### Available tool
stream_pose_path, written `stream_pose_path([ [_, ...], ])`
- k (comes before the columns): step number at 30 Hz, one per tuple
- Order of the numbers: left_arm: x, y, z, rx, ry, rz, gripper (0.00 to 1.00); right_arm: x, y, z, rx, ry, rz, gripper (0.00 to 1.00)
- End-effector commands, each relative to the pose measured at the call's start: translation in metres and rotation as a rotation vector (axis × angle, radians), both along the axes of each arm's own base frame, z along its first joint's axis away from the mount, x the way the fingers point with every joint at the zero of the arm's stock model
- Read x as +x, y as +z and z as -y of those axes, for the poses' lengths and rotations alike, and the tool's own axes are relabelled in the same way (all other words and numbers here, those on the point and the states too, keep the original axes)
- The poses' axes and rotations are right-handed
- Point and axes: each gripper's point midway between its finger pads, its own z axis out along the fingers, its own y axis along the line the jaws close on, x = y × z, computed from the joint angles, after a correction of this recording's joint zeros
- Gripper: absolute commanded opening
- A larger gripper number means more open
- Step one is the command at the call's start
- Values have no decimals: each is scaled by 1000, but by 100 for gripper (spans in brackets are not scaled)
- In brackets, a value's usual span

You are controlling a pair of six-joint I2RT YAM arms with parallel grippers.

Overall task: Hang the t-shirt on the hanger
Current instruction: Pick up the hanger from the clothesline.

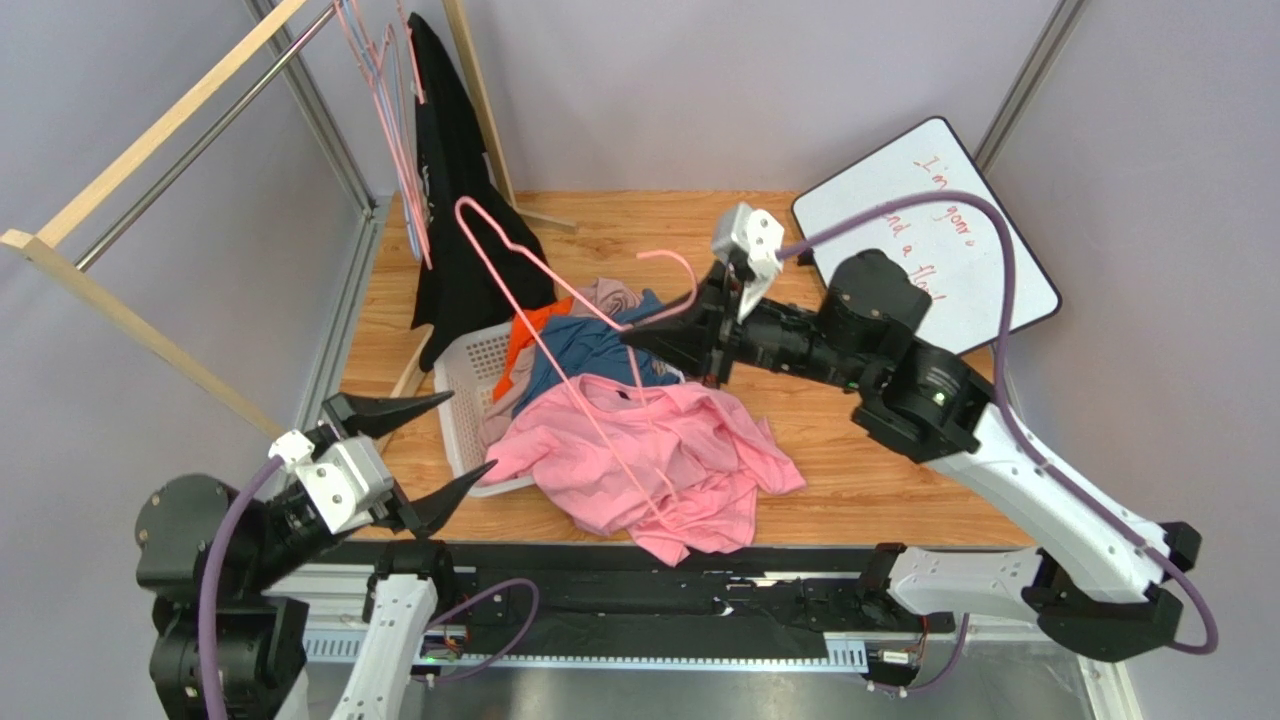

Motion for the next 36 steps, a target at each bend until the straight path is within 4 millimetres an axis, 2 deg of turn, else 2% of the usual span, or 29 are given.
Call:
stream_pose_path([
  [1,10,4,16,115,-214,17,78,-36,-63,23,-268,190,117,0],
  [2,8,12,18,142,-243,66,78,-40,-75,30,-317,200,103,0],
  [3,14,6,19,146,-264,16,78,-41,-82,34,-340,201,109,0],
  [4,17,4,18,181,-282,51,77,-41,-84,38,-363,211,159,0],
  [5,17,5,19,198,-296,63,78,-46,-95,45,-412,233,151,0],
  [6,23,-3,18,206,-301,18,78,-47,-95,48,-429,241,169,0],
  [7,27,-7,17,239,-310,46,78,-49,-102,52,-463,250,170,0],
  [9,36,-19,14,299,-314,27,78,-53,-104,55,-480,276,186,0],
  [10,30,-25,20,333,-384,36,78,-54,-106,58,-493,282,194,0],
  [11,40,-33,15,396,-344,25,78,-54,-108,58,-505,292,196,0],
  [13,45,-44,21,456,-388,5,78,-57,-108,60,-521,311,201,0],
  [16,50,-58,36,510,-451,-8,79,-57,-108,58,-529,328,215,0],
  [20,71,-72,56,548,-449,44,79,-62,-107,59,-548,353,278,0],
  [22,74,-77,66,546,-466,65,80,-64,-104,60,-550,357,329,0],
  [23,80,-89,70,568,-466,52,80,-65,-103,60,-550,358,340,0],
  [26,77,-108,87,611,-519,26,78,-67,-101,59,-550,369,380,0],
  [28,75,-117,98,628,-524,10,73,-68,-99,57,-551,379,406,0],
  [30,69,-123,108,628,-557,-16,53,-68,-97,56,-550,383,426,0],
  [31,64,-128,110,628,-576,-38,41,-67,-95,56,-548,379,433,0],
  [32,62,-131,112,623,-587,-62,15,-67,-95,56,-550,379,438,0],
  [33,57,-132,113,606,-595,-99,7,-64,-96,56,-554,364,444,0],
  [34,54,-133,115,586,-605,-116,0,-62,-99,56,-561,361,445,0],
  [35,54,-130,116,558,-588,-126,0,-62,-100,58,-563,353,447,6],
  [36,53,-129,116,527,-562,-170,0,-60,-101,58,-568,340,448,17],
])
